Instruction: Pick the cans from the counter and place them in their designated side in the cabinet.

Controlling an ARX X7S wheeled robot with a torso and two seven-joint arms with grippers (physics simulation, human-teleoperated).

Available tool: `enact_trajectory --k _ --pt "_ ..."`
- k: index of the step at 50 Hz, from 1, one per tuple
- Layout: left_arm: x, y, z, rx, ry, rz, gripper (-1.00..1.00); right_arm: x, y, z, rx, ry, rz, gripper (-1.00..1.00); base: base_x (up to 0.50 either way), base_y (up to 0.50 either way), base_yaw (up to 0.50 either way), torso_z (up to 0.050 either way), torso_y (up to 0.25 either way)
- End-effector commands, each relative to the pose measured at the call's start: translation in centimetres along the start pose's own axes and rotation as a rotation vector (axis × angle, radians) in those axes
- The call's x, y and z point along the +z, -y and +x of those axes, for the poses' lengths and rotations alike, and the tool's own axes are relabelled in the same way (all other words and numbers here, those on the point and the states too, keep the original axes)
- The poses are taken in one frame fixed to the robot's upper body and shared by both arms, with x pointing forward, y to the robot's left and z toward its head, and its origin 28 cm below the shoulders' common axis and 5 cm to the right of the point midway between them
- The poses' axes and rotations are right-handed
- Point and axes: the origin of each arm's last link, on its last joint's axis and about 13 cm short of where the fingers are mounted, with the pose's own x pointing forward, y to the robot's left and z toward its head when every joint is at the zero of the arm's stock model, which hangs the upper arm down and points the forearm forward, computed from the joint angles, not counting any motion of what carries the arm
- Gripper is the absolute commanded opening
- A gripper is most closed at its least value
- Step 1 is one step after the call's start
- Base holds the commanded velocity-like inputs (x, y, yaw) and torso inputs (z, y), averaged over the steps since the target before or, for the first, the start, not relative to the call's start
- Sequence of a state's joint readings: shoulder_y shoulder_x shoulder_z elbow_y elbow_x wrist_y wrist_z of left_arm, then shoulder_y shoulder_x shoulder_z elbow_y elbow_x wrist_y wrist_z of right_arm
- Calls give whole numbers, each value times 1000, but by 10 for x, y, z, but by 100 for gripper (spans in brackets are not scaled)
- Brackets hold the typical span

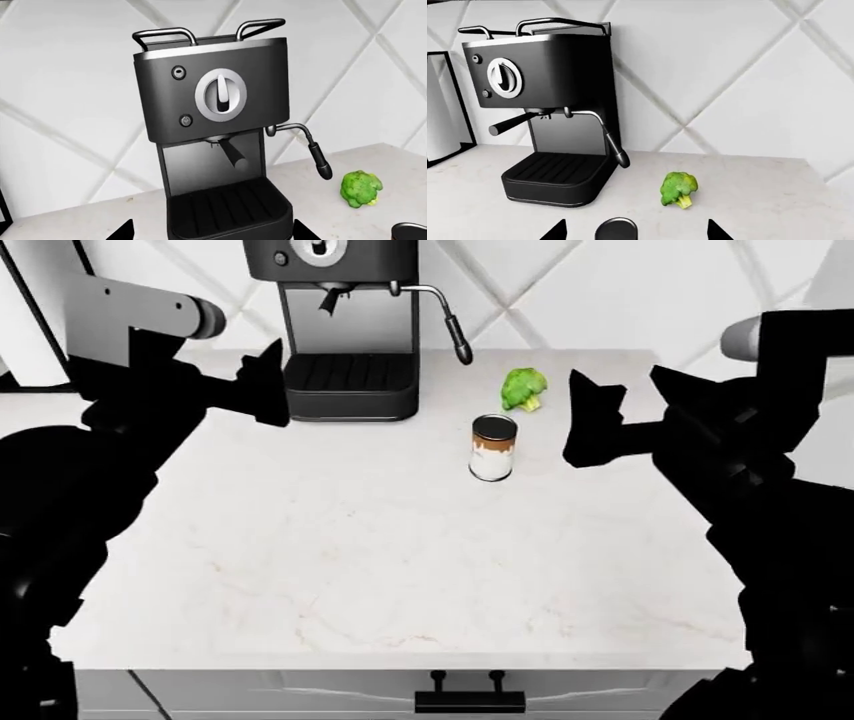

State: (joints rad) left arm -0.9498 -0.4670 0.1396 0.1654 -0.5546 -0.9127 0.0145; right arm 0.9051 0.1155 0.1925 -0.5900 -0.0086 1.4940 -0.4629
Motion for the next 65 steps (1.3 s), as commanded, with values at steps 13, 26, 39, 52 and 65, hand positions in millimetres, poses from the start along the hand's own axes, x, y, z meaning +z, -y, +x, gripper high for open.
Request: enact_trajectory --k 13,26,39,52,65 --pt "4 -2 -2 -3 9 -2 100 -30 -12 11 100 -168 13 100 0 0 0 0 0" --pt "4 -2 -2 0 13 -4 100 -38 -10 19 104 -199 4 100 0 0 0 0 0" --pt "4 -2 -3 3 12 -9 100 -43 -7 37 107 -192 -26 100 0 0 0 0 0" --pt "5 -3 -2 3 13 -11 100 -49 -7 47 117 -206 -25 100 0 0 0 0 0" --pt "6 -4 -2 5 16 -12 100 -53 -2 57 99 -215 -52 100 0 0 0 0 0"
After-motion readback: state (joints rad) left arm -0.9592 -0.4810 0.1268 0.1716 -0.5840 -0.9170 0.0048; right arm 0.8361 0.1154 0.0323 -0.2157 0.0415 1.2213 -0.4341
